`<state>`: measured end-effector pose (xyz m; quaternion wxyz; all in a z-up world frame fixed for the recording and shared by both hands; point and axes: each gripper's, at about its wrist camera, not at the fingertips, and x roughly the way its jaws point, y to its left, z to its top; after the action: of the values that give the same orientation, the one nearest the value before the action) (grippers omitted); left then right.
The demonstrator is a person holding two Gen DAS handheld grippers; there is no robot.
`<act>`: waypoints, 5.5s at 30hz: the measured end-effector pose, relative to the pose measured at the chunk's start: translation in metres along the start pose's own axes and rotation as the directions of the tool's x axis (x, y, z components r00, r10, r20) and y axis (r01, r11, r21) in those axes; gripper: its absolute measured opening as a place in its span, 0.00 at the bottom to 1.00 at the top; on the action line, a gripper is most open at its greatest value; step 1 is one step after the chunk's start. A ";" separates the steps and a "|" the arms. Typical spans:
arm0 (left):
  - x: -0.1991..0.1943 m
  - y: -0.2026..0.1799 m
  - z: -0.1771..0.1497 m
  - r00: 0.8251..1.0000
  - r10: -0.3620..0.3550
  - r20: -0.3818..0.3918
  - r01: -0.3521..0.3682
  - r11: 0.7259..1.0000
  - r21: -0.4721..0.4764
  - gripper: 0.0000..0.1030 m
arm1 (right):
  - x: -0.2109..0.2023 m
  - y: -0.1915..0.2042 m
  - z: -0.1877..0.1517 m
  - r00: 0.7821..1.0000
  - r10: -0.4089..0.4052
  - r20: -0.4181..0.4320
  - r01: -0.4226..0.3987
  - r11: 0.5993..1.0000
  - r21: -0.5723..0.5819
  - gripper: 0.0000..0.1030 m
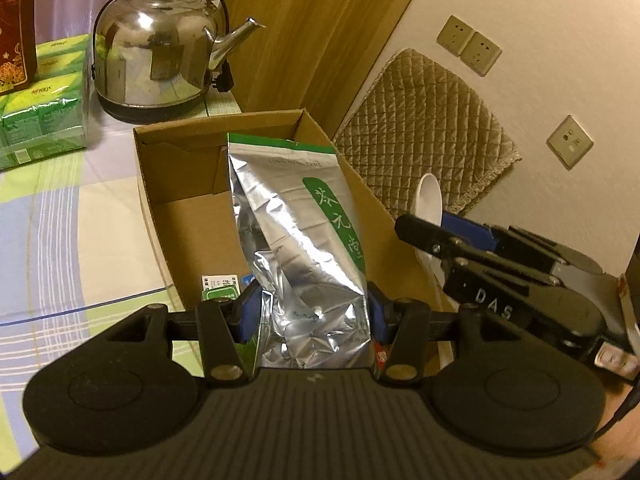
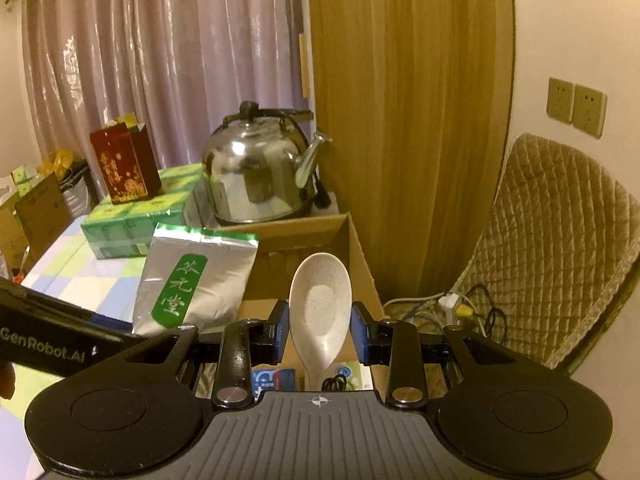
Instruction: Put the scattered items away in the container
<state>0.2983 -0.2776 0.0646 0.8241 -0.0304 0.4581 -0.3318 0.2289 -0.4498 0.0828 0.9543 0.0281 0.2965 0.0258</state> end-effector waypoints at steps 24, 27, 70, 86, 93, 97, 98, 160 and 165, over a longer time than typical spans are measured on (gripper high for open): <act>0.040 0.006 0.002 0.999 0.038 -0.030 -0.039 0.999 -0.033 0.46 | 0.029 -0.014 -0.009 0.999 0.013 -0.043 -0.012 1.000 0.014 0.29; 0.040 0.006 0.002 0.999 0.042 -0.030 -0.043 0.998 -0.035 0.46 | 0.030 -0.014 -0.010 0.999 0.013 -0.046 -0.012 1.000 0.014 0.29; 0.012 0.015 -0.011 0.996 0.089 0.024 -0.089 0.996 0.019 0.58 | 0.035 -0.004 -0.015 0.997 0.027 -0.075 -0.027 1.000 0.002 0.29; 0.002 0.019 -0.017 0.995 0.099 0.031 -0.100 0.995 0.021 0.62 | 0.021 -0.011 -0.015 0.998 0.025 -0.055 -0.022 0.999 0.045 0.53; -0.012 0.012 -0.024 0.994 0.101 0.042 -0.102 0.994 0.028 0.64 | 0.001 -0.008 -0.015 0.999 0.016 -0.046 -0.014 0.999 0.041 0.55; -0.021 0.006 -0.030 0.994 0.102 0.049 -0.104 0.994 0.034 0.68 | -0.013 -0.004 -0.016 0.999 0.014 -0.042 -0.013 0.999 0.032 0.61; -0.024 0.004 -0.033 0.993 0.102 0.051 -0.104 0.994 0.036 0.72 | -0.016 -0.003 -0.017 0.999 0.014 -0.041 -0.013 0.999 0.030 0.66; -0.168 -0.081 -0.201 0.946 0.270 0.177 -0.255 0.961 -0.105 0.99 | -0.229 0.031 -0.095 0.999 -0.003 -0.046 0.003 1.000 0.000 0.98; -0.178 -0.083 -0.212 0.944 0.268 0.193 -0.250 0.962 -0.114 0.99 | -0.239 0.043 -0.098 0.999 0.010 -0.044 -0.010 1.000 -0.010 0.98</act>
<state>0.0271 -0.1864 0.1021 0.9015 -0.0405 0.3842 -0.1950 -0.0247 -0.4186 0.1395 0.9474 0.0241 0.3173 0.0326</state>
